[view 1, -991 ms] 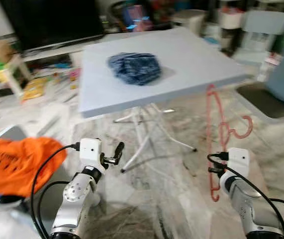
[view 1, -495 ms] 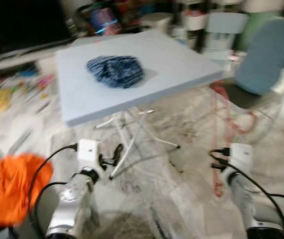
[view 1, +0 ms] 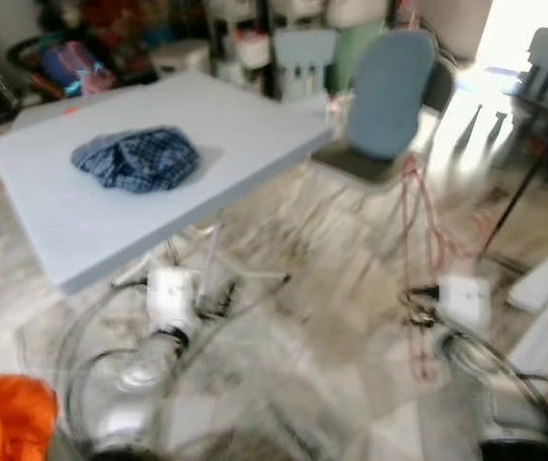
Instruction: Hang hanger
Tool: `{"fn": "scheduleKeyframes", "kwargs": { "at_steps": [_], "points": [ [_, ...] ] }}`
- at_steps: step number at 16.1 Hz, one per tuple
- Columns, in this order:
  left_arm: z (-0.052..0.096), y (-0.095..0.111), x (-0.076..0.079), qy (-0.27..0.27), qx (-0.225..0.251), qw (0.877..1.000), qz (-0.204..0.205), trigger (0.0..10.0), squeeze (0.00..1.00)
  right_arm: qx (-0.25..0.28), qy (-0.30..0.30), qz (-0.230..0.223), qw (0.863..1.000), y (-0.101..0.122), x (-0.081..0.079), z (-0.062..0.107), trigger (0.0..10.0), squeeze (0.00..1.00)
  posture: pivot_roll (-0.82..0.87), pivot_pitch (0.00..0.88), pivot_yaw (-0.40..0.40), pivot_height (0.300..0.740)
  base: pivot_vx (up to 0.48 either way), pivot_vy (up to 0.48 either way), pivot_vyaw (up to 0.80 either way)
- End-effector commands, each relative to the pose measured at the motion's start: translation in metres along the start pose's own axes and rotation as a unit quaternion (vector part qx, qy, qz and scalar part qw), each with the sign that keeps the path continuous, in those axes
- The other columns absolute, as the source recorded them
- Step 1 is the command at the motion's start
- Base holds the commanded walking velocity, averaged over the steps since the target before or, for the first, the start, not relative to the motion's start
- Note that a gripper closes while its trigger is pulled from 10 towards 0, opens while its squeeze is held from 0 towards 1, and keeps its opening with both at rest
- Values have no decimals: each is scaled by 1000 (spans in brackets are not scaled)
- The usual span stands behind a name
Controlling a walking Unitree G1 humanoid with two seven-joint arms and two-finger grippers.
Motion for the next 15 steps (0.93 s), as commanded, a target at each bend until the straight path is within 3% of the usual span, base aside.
{"fn": "scheduleKeyframes", "kwargs": {
  "at_steps": [1, 6, 10, 15],
  "points": [
    [4, 1, -12, 13, -3, 1000, -7, 10000, 0, 20, 12, -3, 1000, 13, -9, 1, 10000, 0, -203, 0, 91, 740, 0, 0, -756],
    [3, -2, -15, 14, -6, 1000, 0, 10000, 0, 18, 24, -9, 1000, 11, -19, -1, 10000, 0, -201, 0, 84, 740, 0, 48, -565],
    [-2, 1, -14, 11, 0, 1000, 10, 10000, 0, 17, 32, -10, 999, 11, -27, -2, 10000, 0, -198, 0, 85, 740, 331, 0, -705],
    [-2, -1, -12, 7, -2, 1000, 17, 10000, 0, 23, 32, -10, 999, 15, -26, -2, 10000, 0, -201, 0, 83, 740, 415, 0, -769]
  ]
}}
Point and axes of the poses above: a point about 5 cm out from each wrist's last joint towards the gripper, its own z axis pointing back from the gripper into the wrist, its own y axis along the axis of the wrist's last joint, x = y × z, the point moved 6 cm from there along -z, pointing out of the wrist towards the gripper, and after that the axes turned 8 degrees about z, right-handed, at the moved point
